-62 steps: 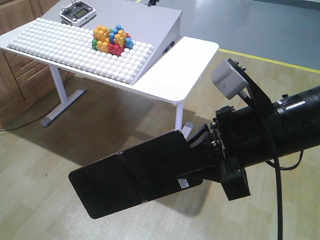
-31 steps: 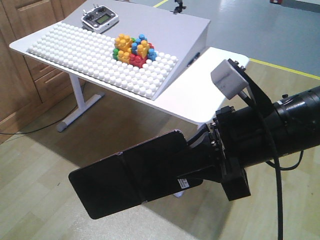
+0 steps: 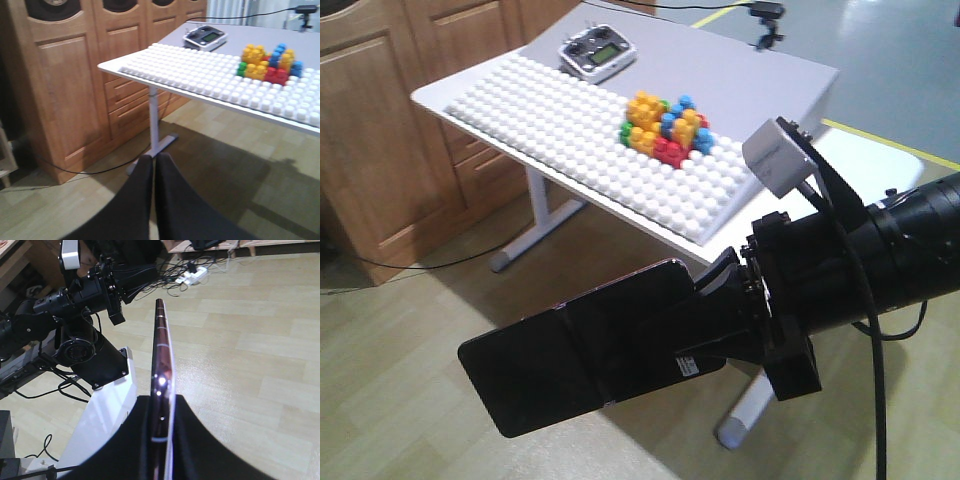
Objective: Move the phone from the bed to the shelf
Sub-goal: 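Hold the black phone in the right gripper while driving past the white desk, then hold the phone in the right gripper while turning toward the wooden shelf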
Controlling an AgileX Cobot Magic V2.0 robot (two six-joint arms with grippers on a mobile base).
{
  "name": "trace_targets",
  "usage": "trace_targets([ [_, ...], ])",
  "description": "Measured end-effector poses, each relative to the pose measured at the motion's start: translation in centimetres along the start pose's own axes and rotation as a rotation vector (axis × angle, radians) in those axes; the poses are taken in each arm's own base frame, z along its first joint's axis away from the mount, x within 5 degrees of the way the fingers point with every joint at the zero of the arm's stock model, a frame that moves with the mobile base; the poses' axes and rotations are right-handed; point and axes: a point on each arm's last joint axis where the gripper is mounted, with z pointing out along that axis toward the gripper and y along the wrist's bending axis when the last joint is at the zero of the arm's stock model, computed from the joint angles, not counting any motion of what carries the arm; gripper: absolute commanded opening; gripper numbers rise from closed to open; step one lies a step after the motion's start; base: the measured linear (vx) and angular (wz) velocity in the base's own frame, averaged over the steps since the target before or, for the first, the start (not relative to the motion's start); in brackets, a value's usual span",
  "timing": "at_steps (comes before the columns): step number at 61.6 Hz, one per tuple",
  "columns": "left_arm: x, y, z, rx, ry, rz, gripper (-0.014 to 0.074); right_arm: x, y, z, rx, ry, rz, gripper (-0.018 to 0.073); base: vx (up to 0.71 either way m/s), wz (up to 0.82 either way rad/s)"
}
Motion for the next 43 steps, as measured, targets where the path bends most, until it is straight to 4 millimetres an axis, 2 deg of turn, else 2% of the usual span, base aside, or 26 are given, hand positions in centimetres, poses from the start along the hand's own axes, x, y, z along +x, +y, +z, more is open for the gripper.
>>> trace_targets([
  [43, 0.00, 0.00, 0.00, 0.000, 0.000, 0.000, 0.0001, 0.00, 0.00, 0.00, 0.000, 0.000, 0.000, -0.0001, 0.23, 0.48],
])
